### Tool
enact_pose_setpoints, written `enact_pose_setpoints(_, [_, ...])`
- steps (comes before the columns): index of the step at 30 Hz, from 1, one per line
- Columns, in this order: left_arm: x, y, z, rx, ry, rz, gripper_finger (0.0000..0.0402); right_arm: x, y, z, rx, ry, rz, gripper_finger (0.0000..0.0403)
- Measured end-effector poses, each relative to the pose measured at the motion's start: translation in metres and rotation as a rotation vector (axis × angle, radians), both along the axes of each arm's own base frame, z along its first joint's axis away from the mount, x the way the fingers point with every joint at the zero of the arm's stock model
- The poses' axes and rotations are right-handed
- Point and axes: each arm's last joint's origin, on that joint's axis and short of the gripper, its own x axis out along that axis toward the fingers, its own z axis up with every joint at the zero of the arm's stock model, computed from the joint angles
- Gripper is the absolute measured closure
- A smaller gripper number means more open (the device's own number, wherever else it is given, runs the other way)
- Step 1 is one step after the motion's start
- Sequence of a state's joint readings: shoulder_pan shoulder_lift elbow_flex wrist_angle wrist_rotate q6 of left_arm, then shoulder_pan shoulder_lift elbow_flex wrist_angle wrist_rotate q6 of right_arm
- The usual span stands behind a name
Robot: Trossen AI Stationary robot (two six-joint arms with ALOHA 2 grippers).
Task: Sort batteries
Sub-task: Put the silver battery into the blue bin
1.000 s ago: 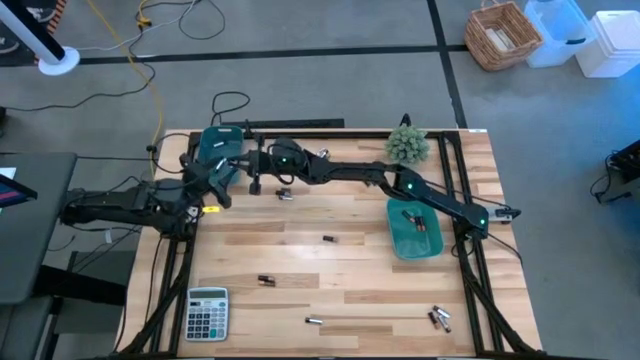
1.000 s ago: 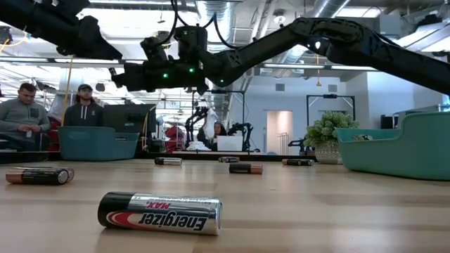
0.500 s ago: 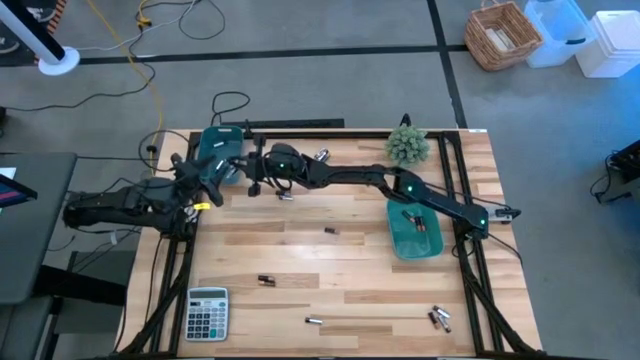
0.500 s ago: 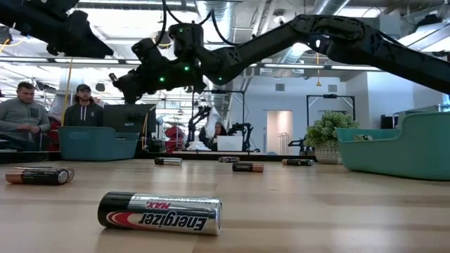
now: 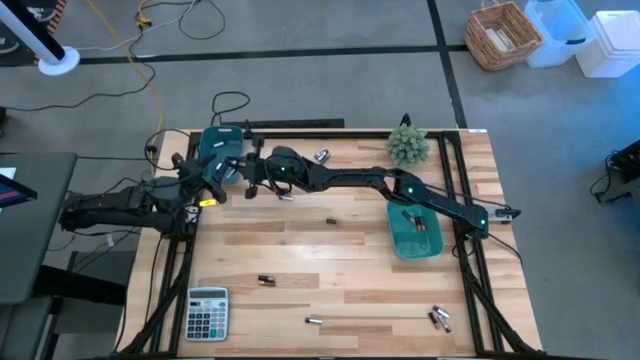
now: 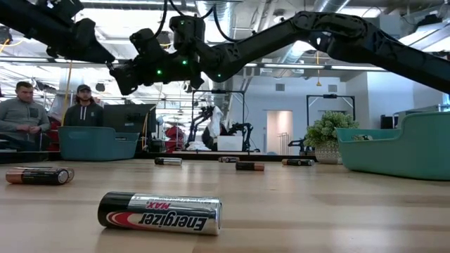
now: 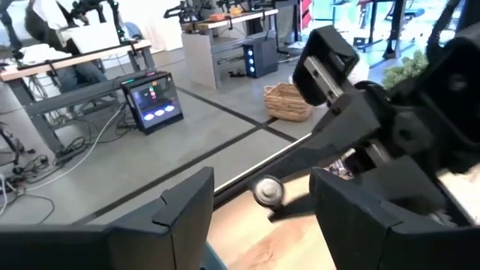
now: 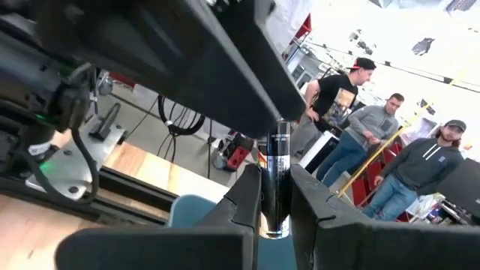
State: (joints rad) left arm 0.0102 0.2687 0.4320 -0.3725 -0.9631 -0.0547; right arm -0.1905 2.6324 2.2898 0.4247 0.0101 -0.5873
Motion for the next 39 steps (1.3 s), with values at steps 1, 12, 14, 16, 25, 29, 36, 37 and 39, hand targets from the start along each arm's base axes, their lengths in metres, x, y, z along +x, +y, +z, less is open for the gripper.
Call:
enact_pose_setpoints(1, [0.0,0.0,0.0,-0.002,-0.002,0.001,0.0194,0.0,0.001,0.0,0.0,-0.002,0.001,0.0349])
enact_pose_setpoints(12, [0.001,0.001,-0.001,-0.008,0.008,-0.026,0.0232,0.002,0.014,0.004,-0.029,-0.03,0.021,0.0349])
enact_pose_setpoints(14, [0.001,0.001,-0.001,-0.007,0.009,-0.027,0.0236,0.002,0.015,0.003,-0.029,-0.03,0.023,0.0349])
enact_pose_setpoints(16, [0.0,0.001,-0.001,-0.007,0.008,-0.026,0.0242,0.002,0.015,0.003,-0.029,-0.03,0.02,0.0349])
enact_pose_setpoints(25, [0.001,0.001,-0.001,-0.011,0.005,-0.035,0.0331,0.002,0.015,0.004,-0.028,-0.03,0.009,0.0349])
enact_pose_setpoints(29, [0.001,0.0,0.0,-0.012,0.001,-0.038,0.0355,0.002,0.015,0.004,-0.031,-0.03,0.008,0.0349])
enact_pose_setpoints(36, [0.001,0.001,0.0,-0.014,-0.011,-0.03,0.0355,0.002,0.016,0.004,-0.018,-0.034,0.01,0.0348])
enact_pose_setpoints(37, [0.001,0.001,0.001,-0.01,-0.019,-0.028,0.0355,0.002,0.016,0.004,-0.013,-0.035,0.01,0.0347])
enact_pose_setpoints(39, [0.001,0.001,0.004,0.003,-0.035,-0.024,0.0355,0.002,0.016,0.006,-0.013,-0.042,0.007,0.0343])
